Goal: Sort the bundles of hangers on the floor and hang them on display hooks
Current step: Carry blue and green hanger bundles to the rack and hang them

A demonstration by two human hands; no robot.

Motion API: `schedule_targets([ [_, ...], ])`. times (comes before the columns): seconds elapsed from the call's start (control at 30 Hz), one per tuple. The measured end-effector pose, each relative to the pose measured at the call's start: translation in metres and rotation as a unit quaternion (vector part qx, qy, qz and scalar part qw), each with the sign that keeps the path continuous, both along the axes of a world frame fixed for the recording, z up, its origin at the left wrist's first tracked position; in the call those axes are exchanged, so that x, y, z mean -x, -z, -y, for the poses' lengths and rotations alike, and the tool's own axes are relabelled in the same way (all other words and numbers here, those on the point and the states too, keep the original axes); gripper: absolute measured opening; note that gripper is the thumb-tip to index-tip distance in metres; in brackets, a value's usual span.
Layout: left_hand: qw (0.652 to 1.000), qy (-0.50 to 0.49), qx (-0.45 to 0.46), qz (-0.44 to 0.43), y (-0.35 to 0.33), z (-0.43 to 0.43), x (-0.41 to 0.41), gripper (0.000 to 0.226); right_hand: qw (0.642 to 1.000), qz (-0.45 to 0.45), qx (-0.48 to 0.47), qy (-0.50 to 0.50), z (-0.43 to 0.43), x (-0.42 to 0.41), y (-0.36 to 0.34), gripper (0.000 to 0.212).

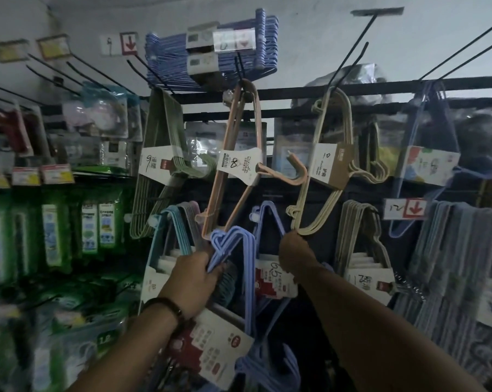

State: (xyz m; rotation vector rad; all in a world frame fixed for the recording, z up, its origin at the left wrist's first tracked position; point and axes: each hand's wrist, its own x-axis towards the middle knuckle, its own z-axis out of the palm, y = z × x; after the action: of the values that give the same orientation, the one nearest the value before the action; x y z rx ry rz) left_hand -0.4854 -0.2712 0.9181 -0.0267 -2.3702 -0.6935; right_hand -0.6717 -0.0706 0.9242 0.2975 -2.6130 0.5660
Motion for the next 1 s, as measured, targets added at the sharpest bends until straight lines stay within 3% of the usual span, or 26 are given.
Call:
schedule_targets([
  [0.13,0.999,0.002,-0.004,-0.037,-0.001,-0.014,-0.001,0.012,0.999,0.010,-0.030,-0.024,-0.007,-0.021,-0.008,0.032],
  [0.2,0.999,-0.005,-0.014,-0.039,-0.003,-0.021,-0.002,0.014,0.999,-0.036,-0.025,-0.030,-0.011,-0.039,-0.015,0.034],
  [0.33,0.998,-0.025,-0.034,-0.049,-0.010,-0.034,0.005,0.021,0.988,-0.104,0.061,-0.092,-0.016,-0.088,-0.027,0.041],
  [0.47,0.995,-0.026,-0.057,-0.081,-0.015,-0.046,0.013,0.027,0.966,-0.100,0.163,-0.176,-0.023,-0.138,-0.022,0.059],
  [0.6,0.990,-0.018,-0.106,-0.096,-0.018,-0.066,0.021,0.018,0.992,-0.038,0.017,-0.117,-0.026,-0.145,-0.006,0.044],
  [0.73,0.983,0.018,-0.158,-0.093,-0.021,-0.082,0.024,0.017,0.996,-0.052,0.001,-0.078,-0.031,-0.141,-0.005,0.025],
  [0.8,0.986,0.031,-0.128,-0.102,-0.021,-0.084,0.023,0.025,0.996,-0.077,-0.011,-0.045,-0.036,-0.142,-0.009,0.018],
  [0.93,0.994,0.045,-0.070,-0.066,-0.014,-0.081,0.023,0.031,0.996,-0.085,-0.024,-0.025,-0.040,-0.131,-0.008,0.028],
  [1.0,0.996,0.057,-0.046,-0.045,-0.007,-0.078,0.022,0.054,0.997,-0.070,-0.030,-0.013,-0.041,-0.121,-0.008,0.031],
])
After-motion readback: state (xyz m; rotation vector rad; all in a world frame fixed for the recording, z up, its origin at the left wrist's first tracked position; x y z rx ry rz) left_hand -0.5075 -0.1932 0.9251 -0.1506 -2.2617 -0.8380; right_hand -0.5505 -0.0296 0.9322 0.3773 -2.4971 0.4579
